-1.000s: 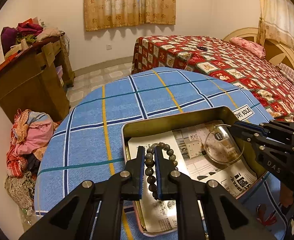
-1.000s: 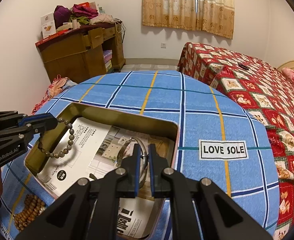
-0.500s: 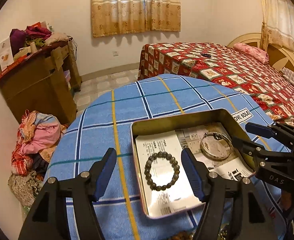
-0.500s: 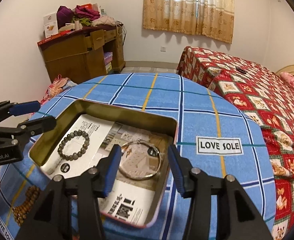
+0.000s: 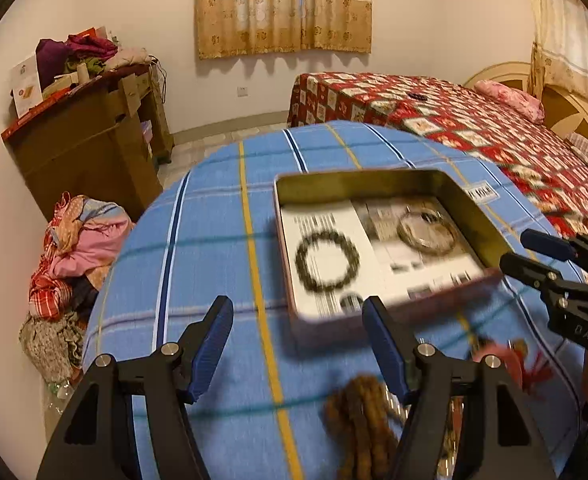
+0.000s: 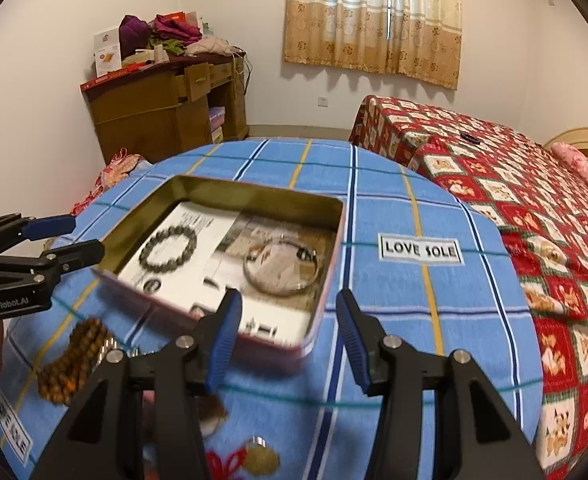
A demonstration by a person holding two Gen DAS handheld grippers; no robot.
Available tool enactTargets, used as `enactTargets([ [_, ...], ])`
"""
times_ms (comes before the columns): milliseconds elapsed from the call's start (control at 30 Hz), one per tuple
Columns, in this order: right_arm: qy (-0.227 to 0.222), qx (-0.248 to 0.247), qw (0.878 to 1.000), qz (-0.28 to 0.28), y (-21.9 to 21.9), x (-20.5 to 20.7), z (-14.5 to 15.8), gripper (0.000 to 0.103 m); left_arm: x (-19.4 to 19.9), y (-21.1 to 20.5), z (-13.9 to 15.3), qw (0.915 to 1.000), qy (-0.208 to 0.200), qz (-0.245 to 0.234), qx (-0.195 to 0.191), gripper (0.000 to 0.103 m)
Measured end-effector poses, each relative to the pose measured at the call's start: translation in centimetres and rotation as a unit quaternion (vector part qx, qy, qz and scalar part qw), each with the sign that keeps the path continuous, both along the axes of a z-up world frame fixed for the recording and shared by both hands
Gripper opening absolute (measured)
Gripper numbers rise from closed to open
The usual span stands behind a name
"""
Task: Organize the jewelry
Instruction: 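Move both grippers back from the tin to the jewelry pile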
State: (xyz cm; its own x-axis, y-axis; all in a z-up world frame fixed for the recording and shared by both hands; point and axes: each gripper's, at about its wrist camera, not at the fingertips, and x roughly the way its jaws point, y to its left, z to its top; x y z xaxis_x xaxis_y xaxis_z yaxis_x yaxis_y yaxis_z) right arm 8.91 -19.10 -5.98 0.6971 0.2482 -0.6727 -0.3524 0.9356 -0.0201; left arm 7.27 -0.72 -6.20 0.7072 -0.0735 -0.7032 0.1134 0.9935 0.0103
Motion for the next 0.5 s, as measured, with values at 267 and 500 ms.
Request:
enactTargets([
  [267,0.019,0.002,1.000,-0.004,-0.9,-2.6,-1.3,0.051,-2.8,0.5,-1.3,0.9998,0.019,0.004,0.003,0.068],
  [500,0.029,0.000,0.999,-0.015,-2.4,-4.6,-1.9,0.051,-4.1,-0.3,-1.5,0.9997,0.022,-0.007,0.005,0.068],
])
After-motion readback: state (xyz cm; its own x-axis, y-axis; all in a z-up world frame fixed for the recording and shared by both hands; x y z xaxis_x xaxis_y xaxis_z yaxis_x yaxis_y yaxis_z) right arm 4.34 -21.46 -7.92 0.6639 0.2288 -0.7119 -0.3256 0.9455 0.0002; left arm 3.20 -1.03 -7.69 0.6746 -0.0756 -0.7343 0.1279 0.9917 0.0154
